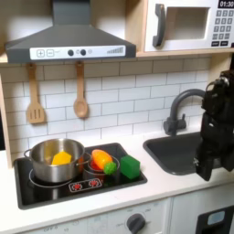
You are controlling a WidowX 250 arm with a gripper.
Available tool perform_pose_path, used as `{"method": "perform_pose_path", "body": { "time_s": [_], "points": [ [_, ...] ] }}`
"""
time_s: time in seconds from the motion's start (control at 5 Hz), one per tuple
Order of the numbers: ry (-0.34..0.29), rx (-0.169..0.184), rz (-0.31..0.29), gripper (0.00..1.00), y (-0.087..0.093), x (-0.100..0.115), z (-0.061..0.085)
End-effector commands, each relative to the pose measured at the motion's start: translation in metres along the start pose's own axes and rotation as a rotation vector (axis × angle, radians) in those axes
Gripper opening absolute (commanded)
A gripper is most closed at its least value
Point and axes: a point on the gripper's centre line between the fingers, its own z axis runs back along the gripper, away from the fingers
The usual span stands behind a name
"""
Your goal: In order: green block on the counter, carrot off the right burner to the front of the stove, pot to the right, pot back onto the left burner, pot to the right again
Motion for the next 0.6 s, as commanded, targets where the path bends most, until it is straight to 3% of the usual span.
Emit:
{"method": "perform_pose_path", "body": {
  "time_s": [0.0, 0.4],
  "points": [
    [-0.032, -0.024, 0.048, 1.0, 0.006, 0.015, 0.007],
    [-0.059, -0.009, 0.087, 1.0, 0.017, 0.028, 0.01]
  ]
}}
